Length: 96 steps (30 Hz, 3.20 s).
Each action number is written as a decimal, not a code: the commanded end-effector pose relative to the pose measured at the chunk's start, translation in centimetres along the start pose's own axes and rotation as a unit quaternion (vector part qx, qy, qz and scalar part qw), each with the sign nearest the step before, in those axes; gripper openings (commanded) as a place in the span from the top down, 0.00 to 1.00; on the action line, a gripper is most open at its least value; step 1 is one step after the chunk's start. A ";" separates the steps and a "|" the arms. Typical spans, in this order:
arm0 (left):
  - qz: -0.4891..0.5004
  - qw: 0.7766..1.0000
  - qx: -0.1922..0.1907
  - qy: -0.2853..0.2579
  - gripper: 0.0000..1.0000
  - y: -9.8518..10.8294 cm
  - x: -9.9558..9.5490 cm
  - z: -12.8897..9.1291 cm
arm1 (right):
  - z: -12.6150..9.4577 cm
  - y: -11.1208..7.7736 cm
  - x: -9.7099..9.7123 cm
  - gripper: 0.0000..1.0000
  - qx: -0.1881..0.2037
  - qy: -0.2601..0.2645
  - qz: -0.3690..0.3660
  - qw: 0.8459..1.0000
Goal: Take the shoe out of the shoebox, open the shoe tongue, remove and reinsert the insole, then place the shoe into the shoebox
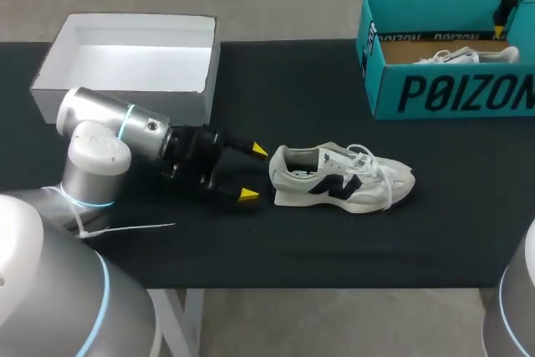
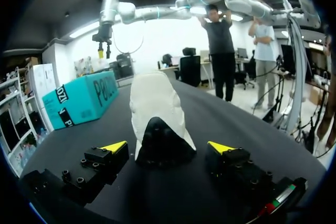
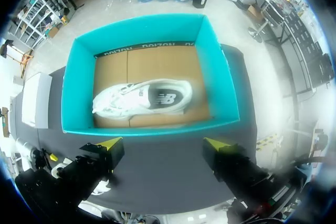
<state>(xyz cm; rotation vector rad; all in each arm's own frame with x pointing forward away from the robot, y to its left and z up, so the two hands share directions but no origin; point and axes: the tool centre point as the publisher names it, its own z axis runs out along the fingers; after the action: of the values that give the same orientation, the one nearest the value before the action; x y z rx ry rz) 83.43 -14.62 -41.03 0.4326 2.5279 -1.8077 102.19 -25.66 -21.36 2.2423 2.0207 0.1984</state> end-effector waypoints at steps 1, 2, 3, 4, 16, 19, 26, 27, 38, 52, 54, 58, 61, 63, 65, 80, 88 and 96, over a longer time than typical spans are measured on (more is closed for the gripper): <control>0.002 1.000 0.002 0.005 0.00 0.2 -0.6 1.2 | 0.0 0.1 0.0 0.00 0.000 0.000 0.000 1.000; 0.002 1.000 0.001 0.006 0.00 0.3 -0.6 1.4 | 0.0 0.1 0.0 0.00 0.000 0.000 0.000 1.000; 0.000 1.000 0.004 0.005 0.00 0.3 -0.6 1.5 | 0.0 0.1 0.0 0.00 0.000 0.000 0.000 1.000; -0.001 1.000 0.004 0.005 0.00 0.3 -0.6 1.6 | 0.0 0.1 0.0 0.00 0.000 0.000 0.000 1.000; -0.006 1.000 0.007 0.011 0.00 0.3 -0.2 3.8 | 0.0 0.1 0.0 0.00 0.000 0.000 0.000 1.000; -0.007 1.000 0.009 0.010 0.00 0.3 -0.3 4.0 | 0.0 0.1 0.0 0.00 0.000 0.000 0.000 1.000; -0.011 1.000 0.007 0.003 0.00 0.3 -0.2 4.4 | 0.0 0.1 0.0 0.00 0.000 0.000 0.000 1.000; -0.012 1.000 0.008 0.002 0.00 0.3 -0.2 4.5 | 0.0 0.1 0.0 0.00 0.000 0.000 0.000 1.000; -0.021 1.000 -0.005 -0.010 0.00 0.5 -0.2 4.9 | 0.0 0.1 0.0 0.00 0.000 0.000 0.000 1.000; -0.026 1.000 -0.004 -0.008 1.00 0.9 0.0 5.4 | 0.0 0.1 0.0 0.00 0.000 0.000 0.000 1.000; -0.026 1.000 -0.004 -0.008 1.00 0.9 0.0 5.4 | 0.0 0.1 0.0 0.00 0.000 0.000 0.000 1.000; -0.026 1.000 -0.004 -0.008 1.00 0.9 0.0 5.4 | 0.0 0.1 0.0 0.00 0.000 0.000 0.000 1.000; -0.026 1.000 -0.004 -0.008 1.00 0.9 0.0 5.4 | 0.0 0.1 0.0 0.00 0.000 0.000 0.000 1.000; -0.026 1.000 -0.004 -0.008 1.00 0.9 0.0 5.4 | 0.0 0.1 0.0 0.00 0.000 0.000 0.000 1.000; -0.026 1.000 -0.004 -0.008 1.00 0.9 0.0 5.4 | 0.0 0.1 0.0 0.00 0.000 0.000 0.000 1.000; -0.026 1.000 -0.004 -0.008 1.00 0.9 0.0 5.4 | -0.8 -5.1 5.3 0.00 0.021 -0.064 0.025 0.997; -0.026 1.000 -0.004 -0.008 1.00 0.9 0.0 5.4 | -0.1 -11.6 11.7 0.00 0.043 -0.087 0.029 0.995; -0.026 1.000 -0.004 -0.008 1.00 0.9 0.0 5.4 | 1.4 -16.9 17.9 0.00 0.083 -0.102 -0.022 0.991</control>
<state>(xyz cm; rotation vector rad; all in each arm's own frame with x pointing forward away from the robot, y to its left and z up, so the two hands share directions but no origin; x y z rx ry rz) 82.84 -19.11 -43.36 0.3534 2.5570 -1.8118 88.40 -8.14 -24.44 2.2607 2.0460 -0.1382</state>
